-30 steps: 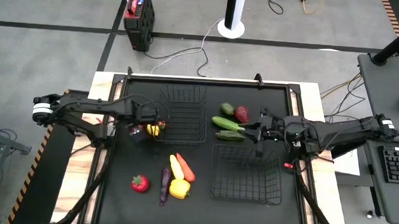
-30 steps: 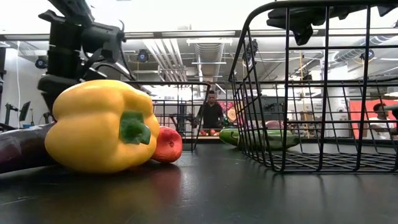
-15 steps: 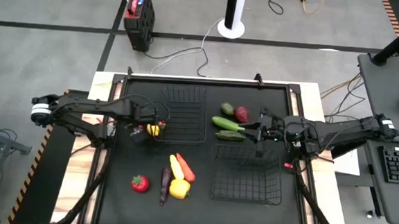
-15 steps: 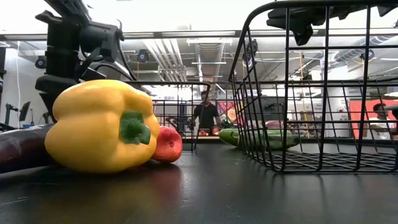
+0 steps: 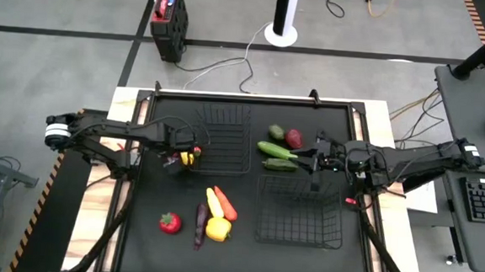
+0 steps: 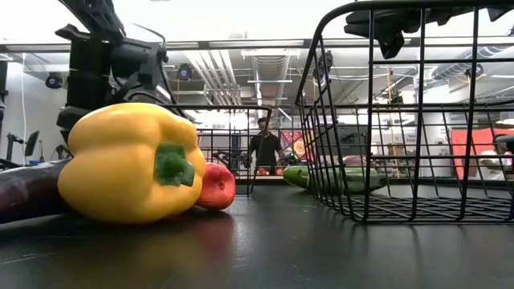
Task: Sort produce into baskets
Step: Put the tomato into the top black wire basket
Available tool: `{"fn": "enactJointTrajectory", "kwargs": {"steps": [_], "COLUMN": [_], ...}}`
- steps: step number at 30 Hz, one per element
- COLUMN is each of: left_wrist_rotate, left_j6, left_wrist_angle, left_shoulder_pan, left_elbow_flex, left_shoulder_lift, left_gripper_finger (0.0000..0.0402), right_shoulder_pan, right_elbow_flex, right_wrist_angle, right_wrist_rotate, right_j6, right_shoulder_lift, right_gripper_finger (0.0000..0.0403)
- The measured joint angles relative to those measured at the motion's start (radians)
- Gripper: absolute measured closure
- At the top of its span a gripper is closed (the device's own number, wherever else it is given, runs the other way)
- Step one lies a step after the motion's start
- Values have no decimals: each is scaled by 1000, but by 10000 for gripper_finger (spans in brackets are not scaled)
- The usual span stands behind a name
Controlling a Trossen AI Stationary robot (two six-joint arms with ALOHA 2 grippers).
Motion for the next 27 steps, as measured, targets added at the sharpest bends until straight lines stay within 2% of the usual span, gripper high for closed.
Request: {"fn": "enactJointTrajectory", "kwargs": {"steps": [8,16,27], "left_wrist_rotate": [-10,-10,-11], "left_j6": [0,0,0], "left_wrist_angle": [17,9,-149], "left_shoulder_pan": [0,0,0], "left_elbow_flex": [-14,-8,54], "left_shoulder_lift": [40,23,-51], "left_gripper_finger": [72,104,112], "right_shoulder_pan": [0,0,0], "right_elbow_flex": [0,0,0], "right_wrist_angle": [0,0,0], "right_wrist_rotate": [-2,-1,-1], "right_j6": [0,4,21], "right_shoulder_lift": [0,0,0], "right_gripper_finger": [312,312,312]}}
